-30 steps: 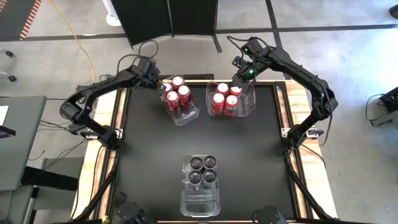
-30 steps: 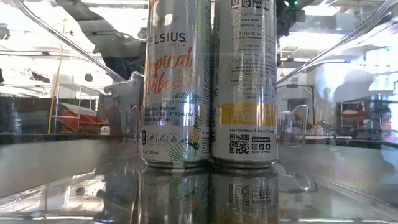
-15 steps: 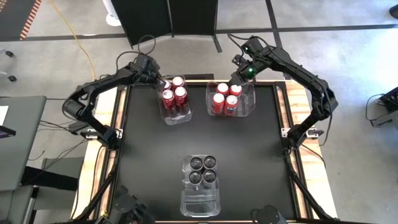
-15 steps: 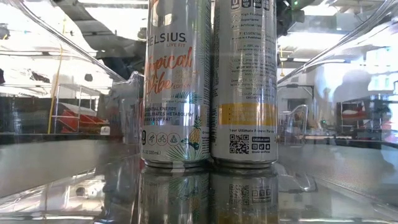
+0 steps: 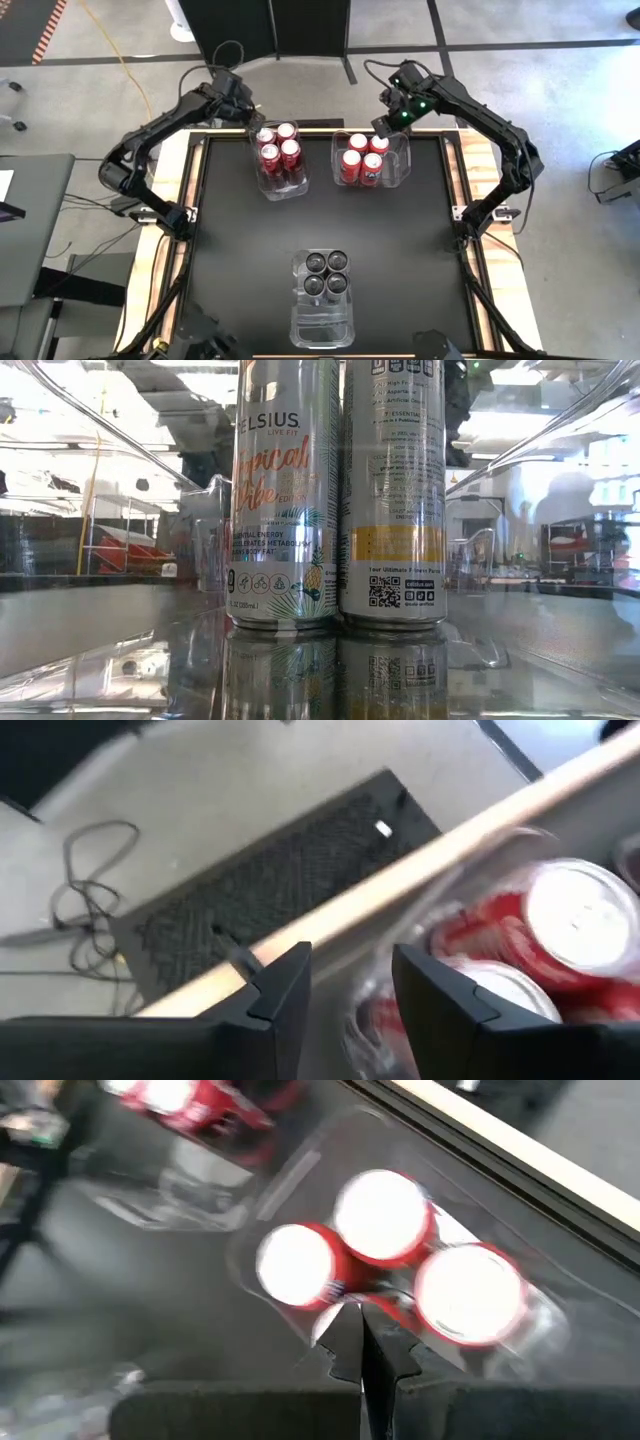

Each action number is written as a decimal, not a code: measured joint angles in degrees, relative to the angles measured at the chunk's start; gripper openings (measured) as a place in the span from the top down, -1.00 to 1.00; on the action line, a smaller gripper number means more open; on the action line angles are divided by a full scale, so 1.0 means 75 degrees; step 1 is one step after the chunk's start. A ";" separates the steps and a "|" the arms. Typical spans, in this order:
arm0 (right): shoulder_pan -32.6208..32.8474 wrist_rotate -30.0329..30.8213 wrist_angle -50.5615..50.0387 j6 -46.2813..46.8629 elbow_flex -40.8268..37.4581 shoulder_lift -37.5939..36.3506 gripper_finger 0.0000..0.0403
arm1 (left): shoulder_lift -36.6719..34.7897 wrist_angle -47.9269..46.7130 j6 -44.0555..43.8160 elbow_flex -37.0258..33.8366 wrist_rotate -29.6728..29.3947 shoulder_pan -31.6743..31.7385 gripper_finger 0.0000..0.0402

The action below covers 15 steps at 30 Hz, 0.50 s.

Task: Sort soda cans
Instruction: Adjust the left transparent bin

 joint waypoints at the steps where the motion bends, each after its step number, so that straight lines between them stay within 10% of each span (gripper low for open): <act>1: -0.0002 0.0227 -0.0115 -0.0001 0.0000 0.0000 0.93 | 0.0000 -0.0281 0.0001 0.0157 0.0165 -0.0038 0.30; 9: -0.0104 0.0626 -0.0550 -0.0049 0.0000 -0.0008 0.93 | -0.0575 -0.0966 -0.0433 0.0147 0.1047 -0.1796 0.42; 15: -0.0072 0.0618 -0.0548 -0.0024 -0.0009 -0.0300 0.93 | -0.1267 -0.0887 -0.1998 -0.0425 0.0008 -0.3698 0.66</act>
